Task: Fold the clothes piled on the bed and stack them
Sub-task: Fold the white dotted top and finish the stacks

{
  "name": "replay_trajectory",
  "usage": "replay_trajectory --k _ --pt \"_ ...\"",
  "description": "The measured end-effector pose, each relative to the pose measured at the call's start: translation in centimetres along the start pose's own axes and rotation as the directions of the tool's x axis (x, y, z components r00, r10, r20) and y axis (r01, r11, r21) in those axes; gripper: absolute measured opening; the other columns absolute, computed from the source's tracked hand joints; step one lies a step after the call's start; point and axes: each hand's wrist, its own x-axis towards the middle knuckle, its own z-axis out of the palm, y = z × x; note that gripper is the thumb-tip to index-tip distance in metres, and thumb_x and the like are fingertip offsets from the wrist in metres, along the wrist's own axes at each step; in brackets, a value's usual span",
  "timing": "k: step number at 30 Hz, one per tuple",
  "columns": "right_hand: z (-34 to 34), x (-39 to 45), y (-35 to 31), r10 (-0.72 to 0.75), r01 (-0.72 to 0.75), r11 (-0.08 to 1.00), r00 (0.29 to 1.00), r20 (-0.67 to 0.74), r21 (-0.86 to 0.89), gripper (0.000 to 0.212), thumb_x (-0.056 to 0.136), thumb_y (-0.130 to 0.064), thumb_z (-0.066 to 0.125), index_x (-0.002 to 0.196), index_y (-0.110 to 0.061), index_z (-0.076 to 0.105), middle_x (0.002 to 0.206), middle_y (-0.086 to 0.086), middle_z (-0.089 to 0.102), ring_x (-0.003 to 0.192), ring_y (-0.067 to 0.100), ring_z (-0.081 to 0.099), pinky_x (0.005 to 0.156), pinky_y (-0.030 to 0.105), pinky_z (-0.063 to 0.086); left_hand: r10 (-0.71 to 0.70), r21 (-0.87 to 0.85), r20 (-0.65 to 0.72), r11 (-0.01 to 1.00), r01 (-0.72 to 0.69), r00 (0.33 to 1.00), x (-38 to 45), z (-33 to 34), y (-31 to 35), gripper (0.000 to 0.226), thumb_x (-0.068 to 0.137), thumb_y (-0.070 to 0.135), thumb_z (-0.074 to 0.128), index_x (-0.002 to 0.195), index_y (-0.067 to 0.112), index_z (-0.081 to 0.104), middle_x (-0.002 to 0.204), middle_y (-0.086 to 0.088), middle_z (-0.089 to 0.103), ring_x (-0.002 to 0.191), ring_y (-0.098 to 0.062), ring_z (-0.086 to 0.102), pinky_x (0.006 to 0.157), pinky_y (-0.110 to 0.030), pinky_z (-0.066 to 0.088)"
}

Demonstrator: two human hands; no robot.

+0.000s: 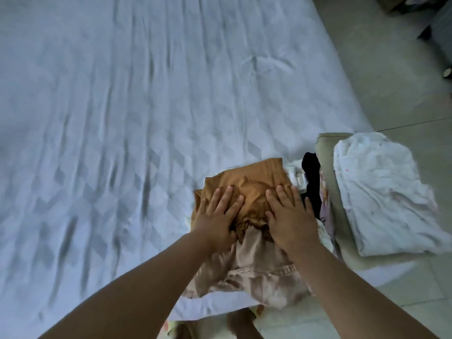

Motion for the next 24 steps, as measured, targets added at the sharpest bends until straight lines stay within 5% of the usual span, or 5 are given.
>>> replay_trajectory --k 6,10,13,17,24 --pt "-5.4 -3.7 -6.0 -0.021 0.030 0.998 0.990 -0.137 0.061 0.059 0.093 -0.037 0.008 0.135 -0.019 0.044 0.155 0.004 0.024 0.145 0.025 0.010 0.118 0.046 0.009 -0.119 -0.297 -0.212 0.953 0.052 0.970 -7.5 -1.4 -3.6 0.062 0.095 0.052 0.029 0.151 0.031 0.011 0.160 0.004 0.000 0.147 -0.013 -0.004 0.119 -0.033 0.003" --pt "-5.9 -7.6 -14.3 -0.143 0.153 0.987 0.978 -0.154 0.053 0.042 0.099 -0.033 0.033 0.136 -0.017 0.045 0.150 0.007 0.034 0.142 0.026 0.022 0.115 0.043 0.015 -0.251 -0.478 -0.214 0.870 0.122 0.944 -15.5 -1.0 -8.2 0.059 0.097 0.045 0.042 0.150 0.029 0.020 0.159 0.005 0.011 0.145 -0.012 0.014 0.115 -0.026 0.016" --pt "-5.0 -10.9 -21.7 -0.296 0.320 0.946 0.917 -0.269 0.051 0.021 0.084 -0.024 0.056 0.092 -0.007 0.066 0.096 0.012 0.063 0.096 0.035 0.060 0.079 0.044 0.048 -0.350 -0.546 -0.220 0.818 0.182 0.911 -22.6 -0.4 -12.8 0.056 0.097 0.042 0.046 0.147 0.028 0.027 0.157 0.008 0.018 0.132 -0.015 0.039 0.106 -0.024 0.028" --pt "-3.6 -15.3 -31.9 -0.407 0.427 0.904 0.862 -0.303 0.000 0.024 0.065 -0.017 0.076 0.059 -0.012 0.054 0.053 0.001 0.051 0.052 0.026 0.055 0.049 0.029 0.034 -0.494 -0.621 -0.206 0.733 0.277 0.845 -32.8 1.4 -20.0 0.046 0.096 0.044 0.046 0.139 0.032 0.042 0.141 0.012 0.045 0.119 -0.010 0.050 0.098 -0.022 0.036" --pt "-3.1 -21.8 -51.2 -0.638 0.652 0.757 0.722 -0.270 -0.046 0.029 0.097 -0.031 0.040 0.107 -0.012 0.059 0.102 0.002 0.063 0.104 0.023 0.055 0.086 0.031 0.041 -0.814 -0.826 -0.120 0.400 0.397 0.569 -50.1 6.5 -33.0 0.037 0.092 0.041 0.054 0.127 0.029 0.057 0.120 0.009 0.063 0.108 -0.010 0.058 0.092 -0.025 0.044"
